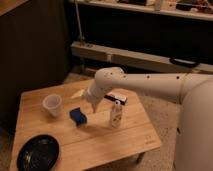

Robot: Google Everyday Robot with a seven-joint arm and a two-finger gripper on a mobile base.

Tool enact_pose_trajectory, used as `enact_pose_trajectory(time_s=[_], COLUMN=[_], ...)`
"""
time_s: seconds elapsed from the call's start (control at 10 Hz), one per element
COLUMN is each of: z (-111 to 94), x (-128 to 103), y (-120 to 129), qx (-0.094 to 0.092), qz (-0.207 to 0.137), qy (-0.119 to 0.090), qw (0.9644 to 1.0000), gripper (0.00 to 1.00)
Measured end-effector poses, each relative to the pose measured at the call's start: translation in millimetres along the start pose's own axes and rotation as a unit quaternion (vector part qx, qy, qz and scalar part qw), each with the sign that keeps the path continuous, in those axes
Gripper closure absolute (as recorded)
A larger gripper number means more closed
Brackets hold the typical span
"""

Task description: Place the white sponge in the ceramic bowl

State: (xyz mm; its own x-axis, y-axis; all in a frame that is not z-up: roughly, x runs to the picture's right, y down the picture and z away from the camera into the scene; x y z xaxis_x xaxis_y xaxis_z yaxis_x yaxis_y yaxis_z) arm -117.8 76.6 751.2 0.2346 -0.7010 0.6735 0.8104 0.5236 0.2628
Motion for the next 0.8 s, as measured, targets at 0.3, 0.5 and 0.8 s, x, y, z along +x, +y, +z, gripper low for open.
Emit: enact_pose_trajectory(time_s=[0.3,0.5,0.8], z=[-4,1,19], x=[3,8,17], y=[1,-10,-21], qx=[-0.005,-0.028,-0.052], qz=[-0.014,-0.085,-0.176], qy=[0.011,0.026,0.019], qw=[0.9998,0.9957,0.9827], gripper=[0.20,0.20,0.20])
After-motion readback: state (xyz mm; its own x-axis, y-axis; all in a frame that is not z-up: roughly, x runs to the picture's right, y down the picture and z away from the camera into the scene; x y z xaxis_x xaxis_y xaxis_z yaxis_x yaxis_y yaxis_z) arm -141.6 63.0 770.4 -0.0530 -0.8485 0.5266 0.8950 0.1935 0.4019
